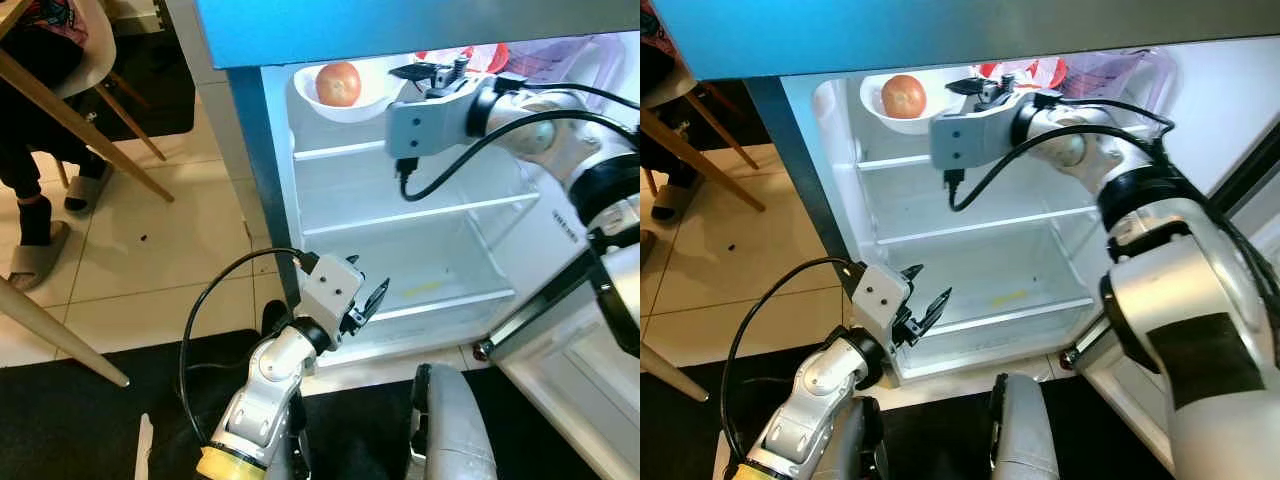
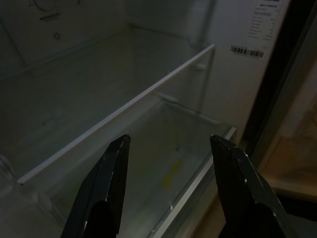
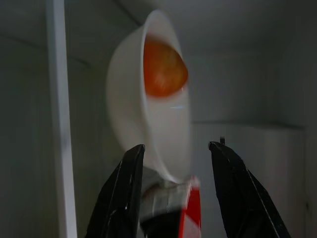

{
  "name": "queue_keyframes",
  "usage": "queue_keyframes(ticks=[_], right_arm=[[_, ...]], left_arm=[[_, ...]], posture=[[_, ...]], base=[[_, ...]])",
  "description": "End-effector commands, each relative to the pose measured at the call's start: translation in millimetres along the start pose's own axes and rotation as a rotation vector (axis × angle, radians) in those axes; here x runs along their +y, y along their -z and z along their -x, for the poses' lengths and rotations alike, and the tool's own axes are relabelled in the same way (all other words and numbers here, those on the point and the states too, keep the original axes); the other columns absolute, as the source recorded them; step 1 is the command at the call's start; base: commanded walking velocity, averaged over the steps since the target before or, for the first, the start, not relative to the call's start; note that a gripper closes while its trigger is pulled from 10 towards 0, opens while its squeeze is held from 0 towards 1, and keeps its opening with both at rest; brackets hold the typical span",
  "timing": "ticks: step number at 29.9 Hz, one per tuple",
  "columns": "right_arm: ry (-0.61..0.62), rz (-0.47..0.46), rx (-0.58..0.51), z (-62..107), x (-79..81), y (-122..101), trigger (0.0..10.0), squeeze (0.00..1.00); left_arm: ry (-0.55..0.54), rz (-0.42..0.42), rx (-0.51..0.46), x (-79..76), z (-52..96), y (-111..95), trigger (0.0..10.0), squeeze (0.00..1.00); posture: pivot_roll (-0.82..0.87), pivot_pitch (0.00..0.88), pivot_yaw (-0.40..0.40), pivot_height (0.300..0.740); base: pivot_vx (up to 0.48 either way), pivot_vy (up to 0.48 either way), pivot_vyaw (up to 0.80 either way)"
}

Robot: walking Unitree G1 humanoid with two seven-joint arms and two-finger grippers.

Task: Restocking fridge

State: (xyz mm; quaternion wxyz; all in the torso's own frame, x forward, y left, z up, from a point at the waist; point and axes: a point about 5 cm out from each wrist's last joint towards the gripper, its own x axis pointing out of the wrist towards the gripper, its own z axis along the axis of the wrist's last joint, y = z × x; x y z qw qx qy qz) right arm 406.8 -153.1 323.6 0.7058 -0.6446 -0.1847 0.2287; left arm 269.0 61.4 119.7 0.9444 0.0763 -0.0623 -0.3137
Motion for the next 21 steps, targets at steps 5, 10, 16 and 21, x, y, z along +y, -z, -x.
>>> queue_keyframes(ticks=[5,10,16,21], right_arm=[[-0.052,-0.047,-0.038,10.7,17.0,8,10.0,0.0],[-0.041,-0.102,-0.062,20.5,23.8,14,10.0,0.0],[0.009,-0.129,-0.078,29.8,19.9,18,10.0,0.0],[0.041,-0.182,-0.071,49.9,19.5,27,10.0,0.0]], left_arm=[[0.022,0.033,0.011,-8.0,-0.1,3,10.0,0.0],[0.023,0.032,0.011,-6.4,-1.2,3,10.0,0.0],[0.021,0.031,0.013,-6.4,-1.0,4,10.0,0.0],[0.016,0.033,0.022,-6.8,0.9,7,10.0,0.0]], posture=[[-0.08,0.203,-0.003,0.589],[-0.08,0.196,0.0,0.589],[-0.08,0.188,-0.003,0.589],[-0.08,0.183,-0.01,0.589]], base=[[0.0,0.0,0.0],[0.0,0.0,0.0],[0.0,0.0,0.0],[0.0,0.0,0.0]])
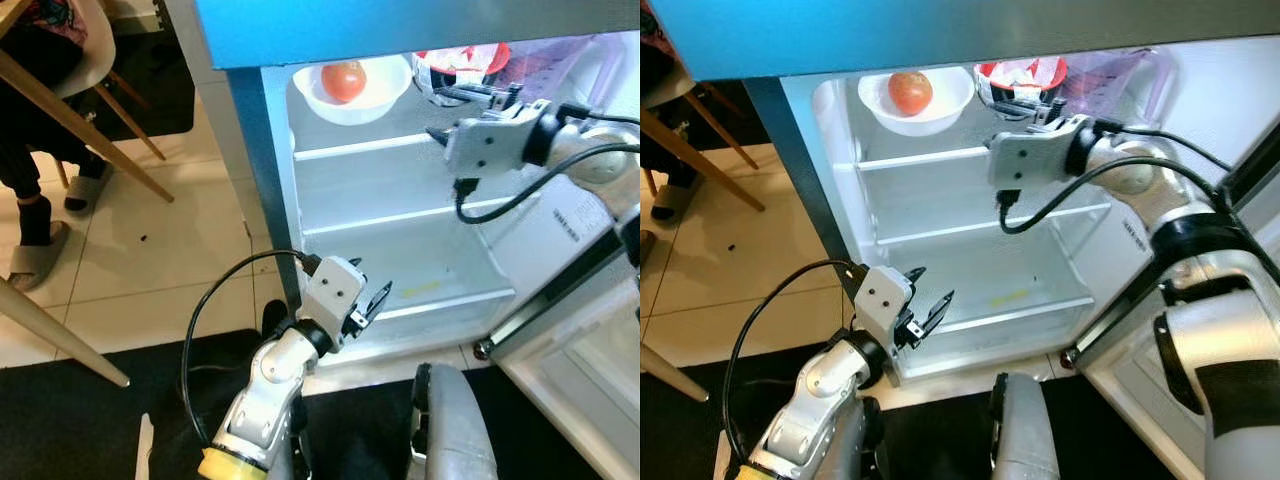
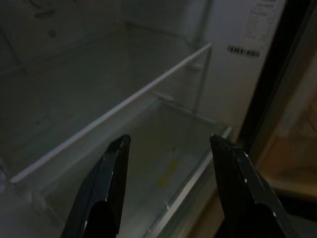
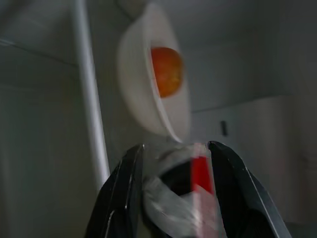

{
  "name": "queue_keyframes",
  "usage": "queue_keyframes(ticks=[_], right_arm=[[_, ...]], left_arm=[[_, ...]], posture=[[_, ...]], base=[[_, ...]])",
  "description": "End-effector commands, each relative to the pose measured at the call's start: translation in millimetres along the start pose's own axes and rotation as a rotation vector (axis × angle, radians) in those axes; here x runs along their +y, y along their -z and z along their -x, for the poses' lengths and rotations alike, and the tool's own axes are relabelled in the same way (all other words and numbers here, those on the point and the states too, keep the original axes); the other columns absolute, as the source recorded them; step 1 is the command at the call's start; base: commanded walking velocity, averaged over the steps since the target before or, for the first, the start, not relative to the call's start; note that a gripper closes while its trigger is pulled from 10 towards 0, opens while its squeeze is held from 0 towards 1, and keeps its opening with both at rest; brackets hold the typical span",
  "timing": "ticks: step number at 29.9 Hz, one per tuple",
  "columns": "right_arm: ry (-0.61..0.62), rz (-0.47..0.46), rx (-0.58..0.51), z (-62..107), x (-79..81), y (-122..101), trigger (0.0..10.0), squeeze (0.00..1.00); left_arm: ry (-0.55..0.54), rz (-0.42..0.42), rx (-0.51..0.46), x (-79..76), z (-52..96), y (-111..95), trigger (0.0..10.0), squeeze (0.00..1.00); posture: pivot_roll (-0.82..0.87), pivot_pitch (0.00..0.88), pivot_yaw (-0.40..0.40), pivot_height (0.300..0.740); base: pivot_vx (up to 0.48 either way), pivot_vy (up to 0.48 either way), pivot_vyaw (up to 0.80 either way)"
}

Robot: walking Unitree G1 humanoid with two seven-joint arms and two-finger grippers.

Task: Restocking fridge

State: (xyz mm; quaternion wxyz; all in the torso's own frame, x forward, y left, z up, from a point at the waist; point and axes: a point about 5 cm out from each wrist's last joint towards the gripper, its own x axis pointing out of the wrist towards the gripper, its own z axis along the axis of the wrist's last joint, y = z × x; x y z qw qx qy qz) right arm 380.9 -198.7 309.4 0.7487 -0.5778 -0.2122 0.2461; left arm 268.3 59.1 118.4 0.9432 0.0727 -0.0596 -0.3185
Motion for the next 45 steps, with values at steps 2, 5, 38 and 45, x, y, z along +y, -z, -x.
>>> queue_keyframes(ticks=[2,5,38,45], right_arm=[[-0.023,-0.106,0.014,10.9,16.0,7,10.0,0.0],[-0.026,-0.231,0.028,19.2,35.3,12,10.0,0.0],[0.034,-1.258,0.995,146.4,354.5,5,10.0,0.0],[0.001,-1.279,0.898,136.9,360.2,-12,10.0,0.0]], left_arm=[[-0.002,0.027,0.034,-3.0,3.2,9,10.0,0.0],[-0.02,0.038,0.056,-0.3,5.6,14,10.0,0.0],[-0.255,0.141,0.584,37.7,118.8,114,10.0,0.0],[-0.589,0.147,0.696,67.6,151.9,137,10.0,0.0]], posture=[[-0.08,0.181,-0.013,0.589],[-0.08,0.181,-0.014,0.589],[-0.06,0.195,0.002,0.589],[-0.05,0.196,-0.01,0.589]], base=[[0.0,0.0,0.0],[0.0,0.0,0.0],[0.0,0.0,0.0],[0.0,0.0,0.0]])
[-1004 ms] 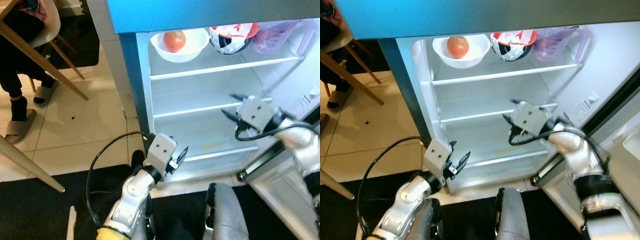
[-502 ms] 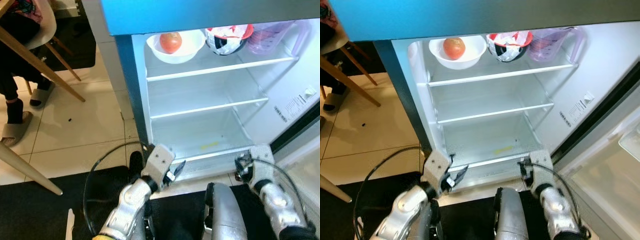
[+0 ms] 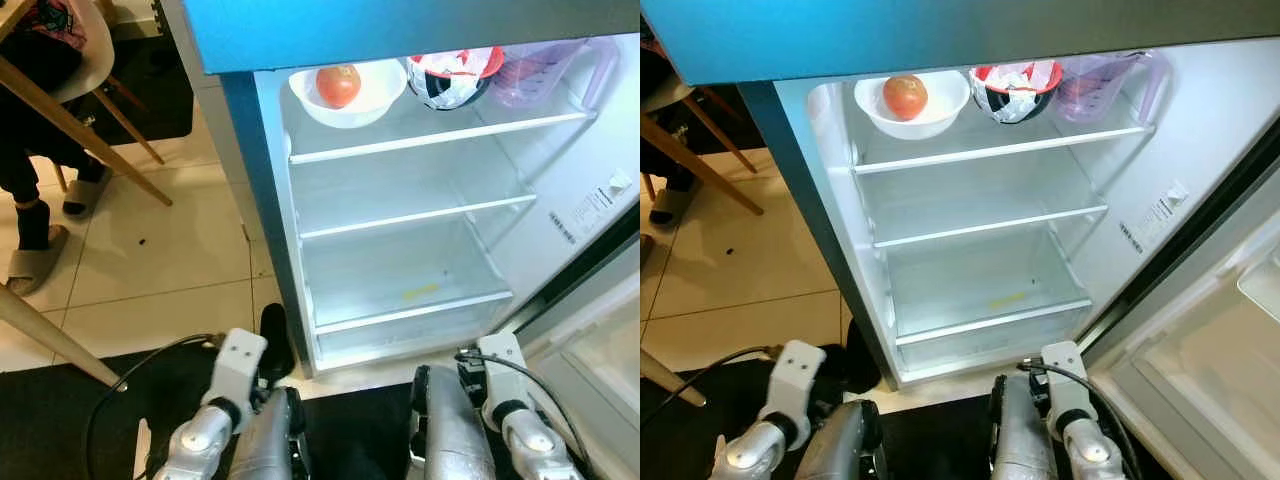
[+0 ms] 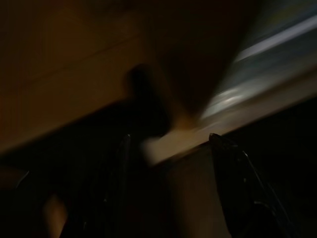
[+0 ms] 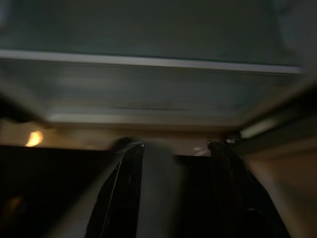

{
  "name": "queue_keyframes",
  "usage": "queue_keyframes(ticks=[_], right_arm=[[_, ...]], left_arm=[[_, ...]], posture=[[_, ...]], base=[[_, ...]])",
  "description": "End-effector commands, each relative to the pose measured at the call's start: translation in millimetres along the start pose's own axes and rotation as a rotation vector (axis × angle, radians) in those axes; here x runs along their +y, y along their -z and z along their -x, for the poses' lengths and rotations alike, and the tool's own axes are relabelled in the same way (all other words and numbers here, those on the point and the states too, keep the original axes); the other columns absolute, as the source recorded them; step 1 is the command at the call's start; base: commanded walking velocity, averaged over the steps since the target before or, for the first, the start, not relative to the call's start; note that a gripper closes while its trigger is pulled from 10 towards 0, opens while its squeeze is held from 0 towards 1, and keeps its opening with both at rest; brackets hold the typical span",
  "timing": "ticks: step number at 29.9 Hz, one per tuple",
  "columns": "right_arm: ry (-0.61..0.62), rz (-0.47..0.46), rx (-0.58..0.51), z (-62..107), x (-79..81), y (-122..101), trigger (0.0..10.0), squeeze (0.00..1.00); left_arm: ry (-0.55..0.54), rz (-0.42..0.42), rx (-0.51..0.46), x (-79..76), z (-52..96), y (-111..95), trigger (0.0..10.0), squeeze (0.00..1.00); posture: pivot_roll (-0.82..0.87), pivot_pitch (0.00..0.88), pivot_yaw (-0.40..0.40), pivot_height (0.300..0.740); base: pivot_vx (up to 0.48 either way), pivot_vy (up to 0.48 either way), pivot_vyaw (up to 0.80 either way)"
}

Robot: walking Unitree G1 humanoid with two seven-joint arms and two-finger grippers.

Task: Restocking fridge

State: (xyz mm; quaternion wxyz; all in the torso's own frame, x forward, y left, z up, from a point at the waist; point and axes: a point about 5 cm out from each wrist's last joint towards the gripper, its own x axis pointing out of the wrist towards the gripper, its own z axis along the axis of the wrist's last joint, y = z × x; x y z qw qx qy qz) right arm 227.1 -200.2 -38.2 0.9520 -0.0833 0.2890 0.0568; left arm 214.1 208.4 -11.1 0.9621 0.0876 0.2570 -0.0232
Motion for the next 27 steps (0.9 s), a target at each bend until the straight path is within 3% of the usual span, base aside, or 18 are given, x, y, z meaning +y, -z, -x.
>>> queue_keyframes(ticks=[1,6,11,27], right_arm=[[-0.015,-0.012,0.003,2.5,4.9,5,10.0,0.0],[0.031,-0.057,0.01,3.5,5.9,10,10.0,0.0],[0.081,-0.081,-0.003,5.9,1.2,12,10.0,0.0],[0.153,-0.1,-0.014,6.3,-9.2,11,10.0,0.0]], left_arm=[[-0.071,0.031,0.021,11.3,1.4,6,10.0,0.0],[-0.307,0.085,-0.014,36.8,-3.5,-3,10.0,0.0],[-0.374,0.04,-0.057,45.4,-5.5,-10,10.0,0.0],[-0.339,0.01,-0.117,31.2,-14.0,-17,10.0,0.0]], posture=[[-0.05,0.196,-0.011,0.589],[-0.06,0.196,-0.012,0.589],[-0.06,0.195,-0.014,0.594],[-0.07,0.19,-0.015,0.672]], base=[[0.0,0.0,0.0],[0.0,0.0,0.0],[0.0,0.0,0.0],[0.0,0.0,0.0]])
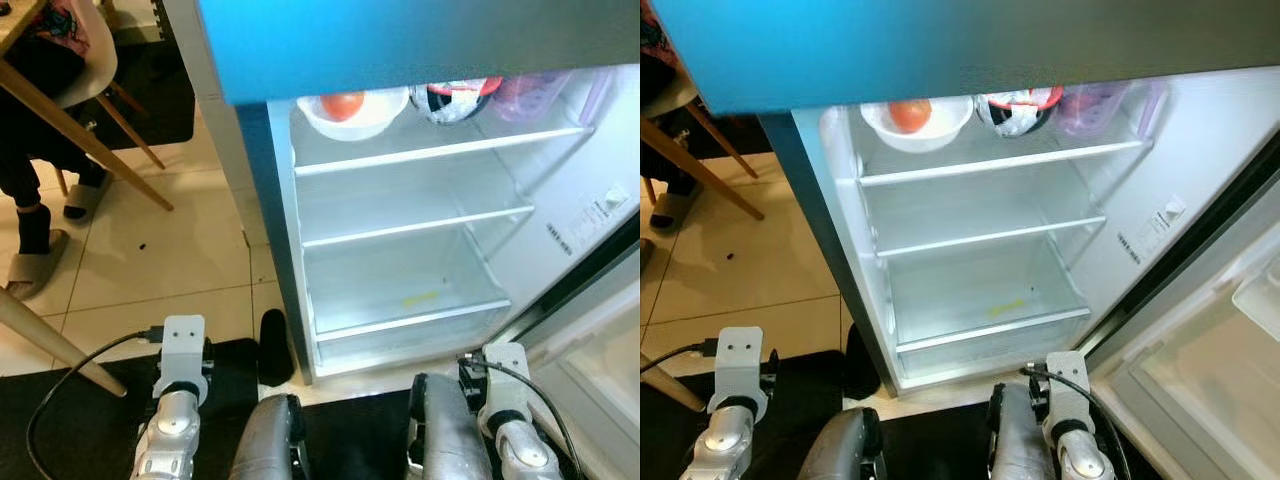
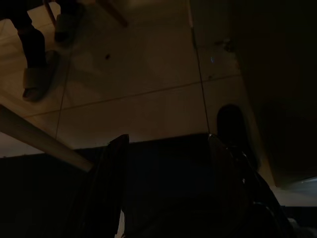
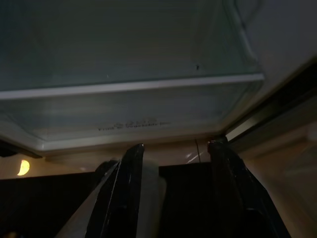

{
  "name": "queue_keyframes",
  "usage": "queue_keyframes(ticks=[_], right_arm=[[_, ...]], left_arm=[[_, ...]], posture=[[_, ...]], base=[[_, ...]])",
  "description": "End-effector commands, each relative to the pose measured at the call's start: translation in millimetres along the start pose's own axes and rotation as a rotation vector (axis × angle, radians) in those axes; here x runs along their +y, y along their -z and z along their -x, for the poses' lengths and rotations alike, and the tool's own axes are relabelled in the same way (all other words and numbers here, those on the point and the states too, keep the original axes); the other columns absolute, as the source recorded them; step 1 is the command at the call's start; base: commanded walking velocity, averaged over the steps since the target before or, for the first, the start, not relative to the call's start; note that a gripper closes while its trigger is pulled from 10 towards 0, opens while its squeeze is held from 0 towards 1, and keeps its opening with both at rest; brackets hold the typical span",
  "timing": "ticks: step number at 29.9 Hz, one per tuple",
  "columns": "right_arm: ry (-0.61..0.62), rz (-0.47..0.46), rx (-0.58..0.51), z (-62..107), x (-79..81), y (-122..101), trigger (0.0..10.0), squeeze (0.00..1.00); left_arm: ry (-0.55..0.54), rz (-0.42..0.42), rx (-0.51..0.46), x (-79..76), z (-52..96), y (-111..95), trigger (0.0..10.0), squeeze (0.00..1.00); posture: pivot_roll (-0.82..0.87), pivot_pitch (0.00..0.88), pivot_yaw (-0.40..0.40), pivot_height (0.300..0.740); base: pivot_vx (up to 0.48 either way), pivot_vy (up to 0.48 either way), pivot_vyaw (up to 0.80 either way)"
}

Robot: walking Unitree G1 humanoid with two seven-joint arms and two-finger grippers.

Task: Restocking fridge

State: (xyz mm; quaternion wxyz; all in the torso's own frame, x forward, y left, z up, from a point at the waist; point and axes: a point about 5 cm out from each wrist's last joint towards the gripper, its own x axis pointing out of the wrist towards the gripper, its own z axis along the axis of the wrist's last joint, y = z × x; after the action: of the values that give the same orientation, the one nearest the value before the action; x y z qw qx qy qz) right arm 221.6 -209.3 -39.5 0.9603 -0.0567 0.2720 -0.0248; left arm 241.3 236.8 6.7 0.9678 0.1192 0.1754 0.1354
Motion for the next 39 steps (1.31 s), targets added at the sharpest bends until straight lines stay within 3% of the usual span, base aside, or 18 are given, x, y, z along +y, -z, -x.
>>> queue_keyframes(ticks=[1,17,30,39], right_arm=[[0.009,-0.001,0.012,1.9,-2.1,5,10.0,0.0],[0.027,-0.001,0.022,2.5,-4.1,8,10.0,0.0],[0.081,0.001,0.046,3.5,-11.4,12,10.0,0.0],[0.037,0.035,0.072,5.2,-3.7,19,10.0,0.0]], left_arm=[[-0.001,-0.011,0.013,-1.4,2.1,6,10.0,0.0],[0.009,-0.022,-0.001,-3.2,-0.7,5,10.0,0.0],[0.024,-0.036,-0.009,-4.8,-2.2,4,10.0,0.0],[0.023,-0.05,-0.002,-2.8,-4.2,7,10.0,0.0]], posture=[[-0.07,0.19,-0.015,0.677],[-0.07,0.183,-0.007,0.74],[-0.07,0.161,0.004,0.74],[-0.07,0.143,0.005,0.74]], base=[[0.0,0.0,0.0],[0.0,0.0,0.0],[0.0,0.0,0.0],[0.0,0.0,0.0]])
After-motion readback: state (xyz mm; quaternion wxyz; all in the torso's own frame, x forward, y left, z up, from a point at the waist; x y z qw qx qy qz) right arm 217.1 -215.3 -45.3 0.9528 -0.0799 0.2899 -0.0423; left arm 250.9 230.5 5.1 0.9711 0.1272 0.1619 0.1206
